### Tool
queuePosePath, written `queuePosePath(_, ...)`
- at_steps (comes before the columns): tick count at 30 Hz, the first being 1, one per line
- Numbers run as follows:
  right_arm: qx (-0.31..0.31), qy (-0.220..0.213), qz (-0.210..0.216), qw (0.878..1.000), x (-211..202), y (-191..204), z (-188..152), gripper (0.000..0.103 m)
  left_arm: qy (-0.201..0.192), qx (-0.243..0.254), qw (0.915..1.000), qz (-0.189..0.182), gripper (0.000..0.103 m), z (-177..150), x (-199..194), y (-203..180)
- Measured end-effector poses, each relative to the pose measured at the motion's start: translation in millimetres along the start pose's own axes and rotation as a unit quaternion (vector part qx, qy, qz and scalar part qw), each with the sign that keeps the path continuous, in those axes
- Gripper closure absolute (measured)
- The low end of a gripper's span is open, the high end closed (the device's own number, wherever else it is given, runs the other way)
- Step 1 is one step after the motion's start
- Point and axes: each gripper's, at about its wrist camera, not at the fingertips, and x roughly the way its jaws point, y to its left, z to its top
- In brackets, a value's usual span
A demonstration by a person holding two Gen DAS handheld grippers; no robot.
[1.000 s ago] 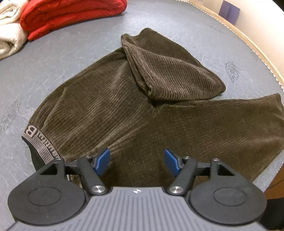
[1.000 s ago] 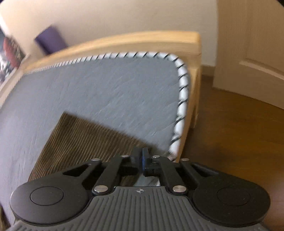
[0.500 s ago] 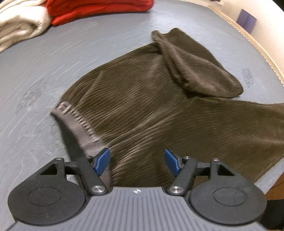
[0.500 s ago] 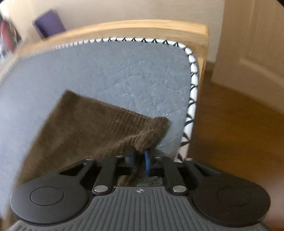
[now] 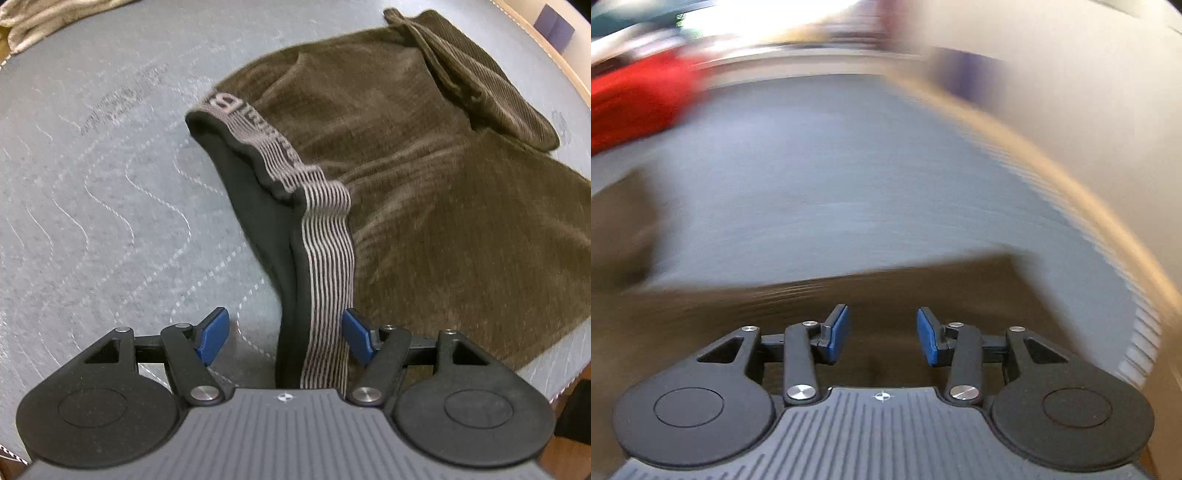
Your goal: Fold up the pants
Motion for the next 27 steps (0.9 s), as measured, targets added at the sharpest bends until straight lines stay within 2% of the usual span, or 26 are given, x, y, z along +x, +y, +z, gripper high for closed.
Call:
queuePosePath(1, -0.046, -0.002, 0.048, 0.998, -4.1, 27.8, -3.1, 0.060, 0.001, 0.002, 1.0000, 0.000, 0.029, -2.0, 1.0, -0.3)
queuePosePath(3, -0.146, -0.005, 0.144, 0.979, -17.5, 88.6, -16.6, 0.060, 0.003, 0.005, 1.0000, 0.000, 0.028, -2.9, 1.9, -2.9)
queuePosePath(6, -0.247, -0.004, 0.247, 0.937, -40.2, 161.4, -43.5, 0.060, 0.003, 0.010, 0.9999, -0.005, 0.028, -3.9, 3.8, -6.5)
queuePosePath(9, -0.329, -0.004, 0.311, 0.892, -58.7, 210.7, -71.7, 0.060, 0.009, 0.012, 0.9998, -0.014, 0.028, -5.3, 9.9, -9.5)
queuePosePath(11, -0.385, -0.007, 0.321, 0.866, -65.0, 232.0, -87.1, 0.060, 0.011, 0.013, 0.9997, -0.017, 0.028, -6.5, 14.5, -11.3)
queuePosePath(14, -0.444, 0.005, 0.314, 0.839, -61.4, 252.8, -105.2, 0.060, 0.013, 0.010, 0.9996, -0.022, 0.028, -6.4, 20.2, -13.0)
queuePosePath(17, -0.485, 0.010, 0.306, 0.820, -60.8, 263.6, -112.7, 0.061, 0.011, 0.008, 0.9996, -0.024, 0.028, -4.5, 25.1, -13.8)
queuePosePath(19, -0.491, 0.005, 0.308, 0.815, -59.6, 269.1, -111.6, 0.063, 0.009, 0.005, 0.9996, -0.027, 0.028, -4.1, 28.3, -13.0)
queuePosePath(20, -0.491, 0.008, 0.310, 0.814, -58.4, 271.2, -109.8, 0.064, 0.007, 0.004, 0.9995, -0.031, 0.031, -4.3, 29.7, -12.5)
queuePosePath(21, -0.493, 0.009, 0.313, 0.812, -58.7, 271.7, -108.3, 0.072, 0.005, 0.004, 0.9993, -0.037, 0.034, -4.1, 30.8, -12.5)
queuePosePath(22, -0.499, 0.010, 0.316, 0.807, -59.1, 273.2, -108.1, 0.080, 0.003, 0.005, 0.9989, -0.046, 0.042, -4.1, 30.9, -11.9)
queuePosePath(25, -0.528, 0.002, 0.317, 0.788, -63.8, 278.9, -115.3, 0.090, -0.004, 0.016, 0.9977, -0.066, 0.065, -3.7, 26.9, -11.7)
queuePosePath(27, -0.533, 0.002, 0.321, 0.783, -63.8, 282.4, -114.3, 0.092, -0.013, 0.026, 0.9970, -0.072, 0.072, -5.0, 19.8, -9.3)
